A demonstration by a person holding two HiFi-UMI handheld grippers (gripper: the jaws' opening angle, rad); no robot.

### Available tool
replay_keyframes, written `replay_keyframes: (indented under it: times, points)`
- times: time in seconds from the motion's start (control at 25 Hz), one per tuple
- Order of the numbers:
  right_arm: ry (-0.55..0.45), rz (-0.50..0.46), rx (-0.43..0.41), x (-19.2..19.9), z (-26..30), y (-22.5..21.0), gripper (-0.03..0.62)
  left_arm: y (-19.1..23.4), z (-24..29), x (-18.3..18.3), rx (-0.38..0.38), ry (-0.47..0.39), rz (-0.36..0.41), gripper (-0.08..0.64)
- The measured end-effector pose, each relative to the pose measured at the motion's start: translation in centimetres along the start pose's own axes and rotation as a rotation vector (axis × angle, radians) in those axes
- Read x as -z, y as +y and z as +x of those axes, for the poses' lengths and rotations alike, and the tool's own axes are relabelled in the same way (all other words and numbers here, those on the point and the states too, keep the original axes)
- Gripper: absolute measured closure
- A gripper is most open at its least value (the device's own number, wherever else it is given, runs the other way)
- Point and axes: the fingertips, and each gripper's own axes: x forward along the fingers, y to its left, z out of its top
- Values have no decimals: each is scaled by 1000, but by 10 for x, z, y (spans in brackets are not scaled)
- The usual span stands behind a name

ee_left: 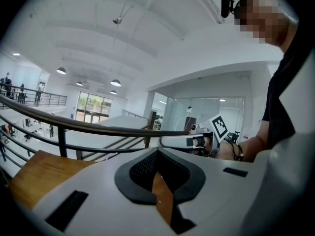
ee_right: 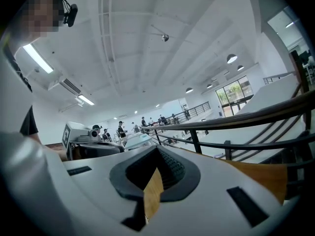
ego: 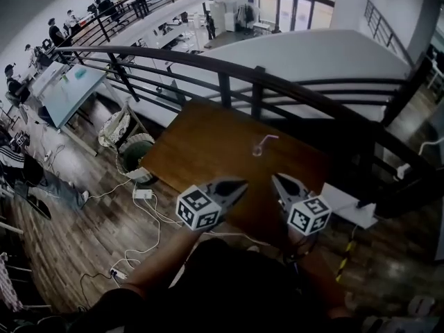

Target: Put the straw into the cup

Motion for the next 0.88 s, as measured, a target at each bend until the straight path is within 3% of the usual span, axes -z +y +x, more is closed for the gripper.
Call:
replay_keyframes:
  times: [0.24, 0.48, 0.88]
  points:
    - [-15, 5, 8, 4, 3, 32, 581, -5, -28, -1, 24, -6, 31, 549]
    - [-29, 19, 17, 10, 13, 87, 581, -8, -91, 5, 31, -6, 22, 549]
    - [-27, 36, 17, 61, 34, 197, 581, -12, -208, 44, 23, -12, 0, 549]
